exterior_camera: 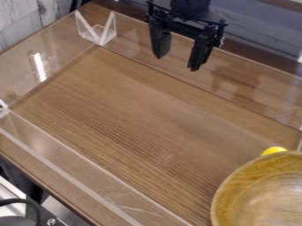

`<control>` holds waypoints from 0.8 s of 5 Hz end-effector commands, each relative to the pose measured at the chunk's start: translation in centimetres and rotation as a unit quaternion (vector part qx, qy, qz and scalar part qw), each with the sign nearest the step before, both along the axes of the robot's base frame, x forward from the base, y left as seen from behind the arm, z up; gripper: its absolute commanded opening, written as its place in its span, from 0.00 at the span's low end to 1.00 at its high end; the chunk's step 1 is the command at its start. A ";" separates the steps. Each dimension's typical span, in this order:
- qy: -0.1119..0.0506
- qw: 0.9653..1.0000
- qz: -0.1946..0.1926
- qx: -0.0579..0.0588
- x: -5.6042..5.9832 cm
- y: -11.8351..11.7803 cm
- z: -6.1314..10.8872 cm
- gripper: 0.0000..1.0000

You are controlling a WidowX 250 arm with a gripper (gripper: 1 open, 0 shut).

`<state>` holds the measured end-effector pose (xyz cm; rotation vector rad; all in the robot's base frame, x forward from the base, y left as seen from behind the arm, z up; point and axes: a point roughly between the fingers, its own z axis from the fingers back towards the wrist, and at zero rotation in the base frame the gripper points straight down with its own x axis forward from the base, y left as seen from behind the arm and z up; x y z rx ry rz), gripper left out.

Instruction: Remove the lemon from inside the brown bowl and put it on the table

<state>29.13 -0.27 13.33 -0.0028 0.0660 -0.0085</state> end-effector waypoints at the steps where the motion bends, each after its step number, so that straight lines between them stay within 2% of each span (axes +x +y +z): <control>1: 0.009 1.000 -0.015 -0.002 -0.2 -0.6 -0.6 1.00; 2: 0.006 0.997 -0.082 -0.006 -0.9 -3.2 -0.9 1.00; 3: -0.003 0.987 -0.163 -0.010 -1.7 -6.0 -0.7 1.00; 4: -0.008 0.976 -0.216 -0.013 -1.9 -7.5 -0.8 1.00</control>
